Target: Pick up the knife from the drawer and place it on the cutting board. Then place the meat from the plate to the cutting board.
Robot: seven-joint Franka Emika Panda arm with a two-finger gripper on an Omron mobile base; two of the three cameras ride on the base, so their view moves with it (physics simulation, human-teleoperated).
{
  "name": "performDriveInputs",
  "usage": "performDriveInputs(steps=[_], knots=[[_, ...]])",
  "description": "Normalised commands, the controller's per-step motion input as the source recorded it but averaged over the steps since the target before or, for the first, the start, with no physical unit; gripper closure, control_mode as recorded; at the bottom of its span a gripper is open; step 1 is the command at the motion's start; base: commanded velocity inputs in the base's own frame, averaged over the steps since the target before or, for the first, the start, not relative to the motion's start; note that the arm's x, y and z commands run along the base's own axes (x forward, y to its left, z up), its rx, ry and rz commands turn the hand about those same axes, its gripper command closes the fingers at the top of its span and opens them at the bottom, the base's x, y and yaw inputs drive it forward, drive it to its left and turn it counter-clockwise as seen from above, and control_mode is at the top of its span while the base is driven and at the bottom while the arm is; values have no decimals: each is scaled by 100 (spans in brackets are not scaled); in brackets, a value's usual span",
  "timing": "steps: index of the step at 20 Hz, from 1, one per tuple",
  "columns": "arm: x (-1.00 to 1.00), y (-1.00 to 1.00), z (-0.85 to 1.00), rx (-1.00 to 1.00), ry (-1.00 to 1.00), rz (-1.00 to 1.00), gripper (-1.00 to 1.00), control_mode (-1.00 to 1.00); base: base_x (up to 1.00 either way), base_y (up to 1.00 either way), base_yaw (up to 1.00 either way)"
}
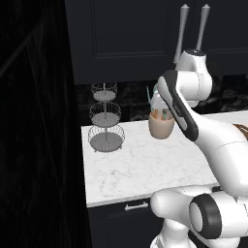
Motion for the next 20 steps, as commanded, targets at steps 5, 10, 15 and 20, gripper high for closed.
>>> performDriveInputs(steps=[5, 10, 15, 20], knots=[[-33, -10, 0, 0, 0, 0, -100, -100, 0, 0, 0], [-66, -4, -19, -1, 0, 0, -100, -100, 0, 0, 0], [-65, 3, -47, -8, 0, 1, -100, -100, 0, 0, 0], [-34, 11, -56, -6, 0, 1, -100, -100, 0, 0, 0]])
